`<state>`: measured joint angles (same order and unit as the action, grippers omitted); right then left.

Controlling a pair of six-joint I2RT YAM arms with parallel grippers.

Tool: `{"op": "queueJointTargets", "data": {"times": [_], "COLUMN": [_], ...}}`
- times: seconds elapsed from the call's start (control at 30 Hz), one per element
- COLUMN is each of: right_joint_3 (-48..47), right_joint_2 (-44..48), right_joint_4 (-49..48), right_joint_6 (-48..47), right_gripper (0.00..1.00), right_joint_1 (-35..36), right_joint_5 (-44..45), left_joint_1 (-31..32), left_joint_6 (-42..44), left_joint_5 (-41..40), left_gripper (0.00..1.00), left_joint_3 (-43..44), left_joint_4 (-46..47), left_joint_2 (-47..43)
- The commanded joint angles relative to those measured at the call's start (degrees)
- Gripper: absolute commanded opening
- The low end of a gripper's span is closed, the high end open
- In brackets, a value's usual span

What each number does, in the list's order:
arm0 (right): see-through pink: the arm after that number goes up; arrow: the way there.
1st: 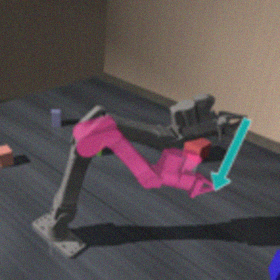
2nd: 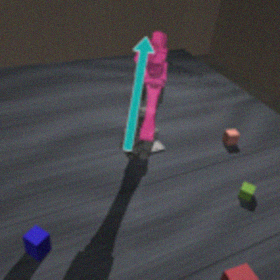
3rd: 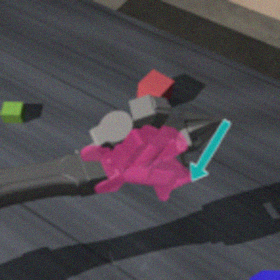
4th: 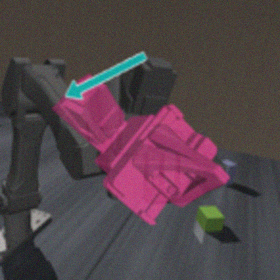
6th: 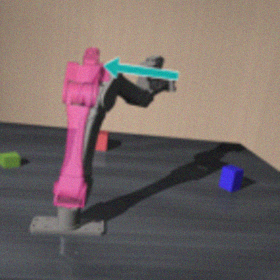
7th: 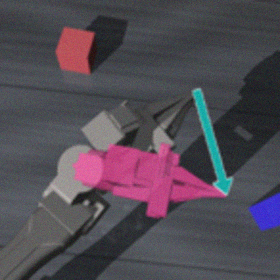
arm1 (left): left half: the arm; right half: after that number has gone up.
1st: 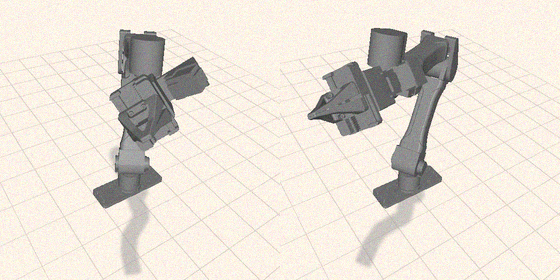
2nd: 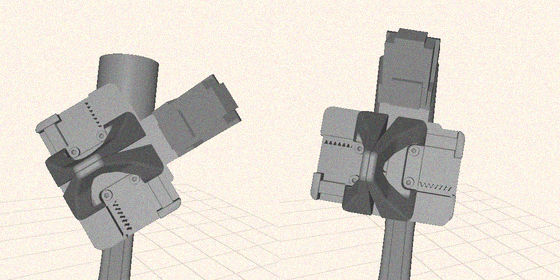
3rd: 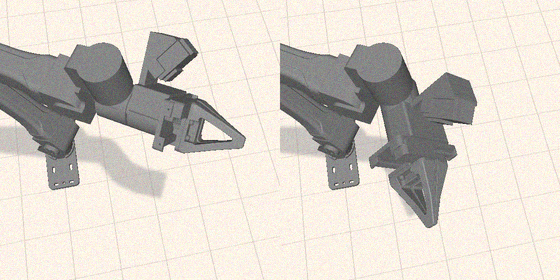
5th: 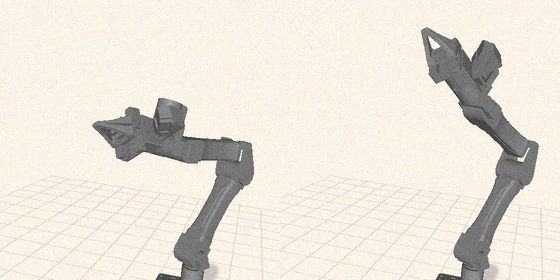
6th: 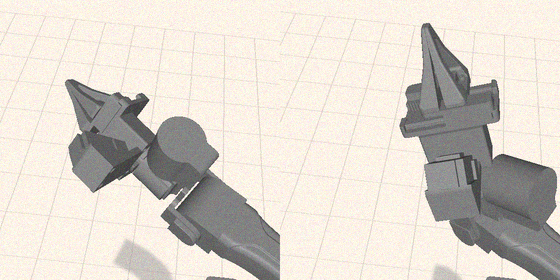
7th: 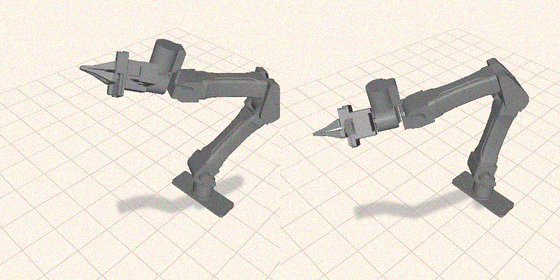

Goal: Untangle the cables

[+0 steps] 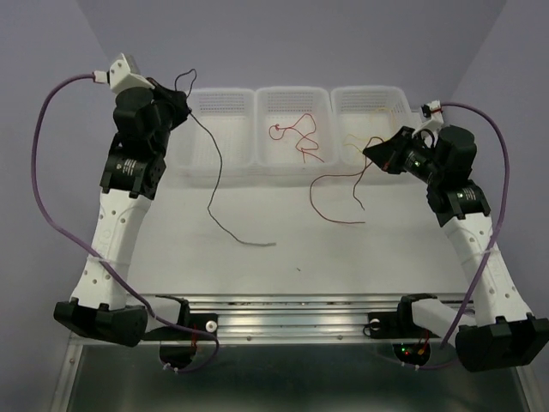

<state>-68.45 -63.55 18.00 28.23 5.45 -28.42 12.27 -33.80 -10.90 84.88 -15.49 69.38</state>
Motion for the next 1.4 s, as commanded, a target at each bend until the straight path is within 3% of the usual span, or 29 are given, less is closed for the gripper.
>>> {"op": "queueJointTargets", "data": {"times": [0.0,0.23,0.4,0.57,0.67,0.87,1.13,1.37], "right_joint_3": [3.8,4.7,5.3,6.6,7.0,7.2,7.1,7.1], "right_joint_2": [4.1,3.3,3.6,3.8,3.6,2.0,-0.2,-0.4], "right_joint_4": [-7.9,-8.9,-8.9,-8.2,-7.6,-7.5,-7.5,-6.7], "right_joint_6": [0.8,-1.3,-1.7,-1.9,-2.4,-2.7,-3.5,-4.5], "right_gripper": [0.01,0.01,0.01,0.01,0.01,0.01,0.01,0.01], "right_joint_1": [0.4,0.4,0.4,0.4,0.4,0.4,0.4,0.4], "right_joint_5": [-3.9,-9.1,-9.4,-8.4,-8.1,-7.9,-6.5,-4.3], "left_joint_1": [0.0,0.1,0.0,0.1,0.1,0.0,0.0,0.0], "left_joint_6": [3.9,6.3,7.7,8.1,12.4,19.0,19.8,17.0], "left_joint_5": [1.5,-0.6,-6.8,-12.0,-15.2,-15.7,-12.4,-12.7], "left_gripper": [0.0,0.0,0.0,0.0,0.0,0.0,0.0,0.0], "left_joint_3": [10.5,29.6,30.6,38.5,36.9,51.7,45.9,30.7], "left_joint_4": [-0.5,-3.1,12.0,24.5,35.6,34.7,36.5,38.2], "left_joint_2": [4.3,10.3,12.6,18.2,19.9,31.1,34.8,33.8]}}
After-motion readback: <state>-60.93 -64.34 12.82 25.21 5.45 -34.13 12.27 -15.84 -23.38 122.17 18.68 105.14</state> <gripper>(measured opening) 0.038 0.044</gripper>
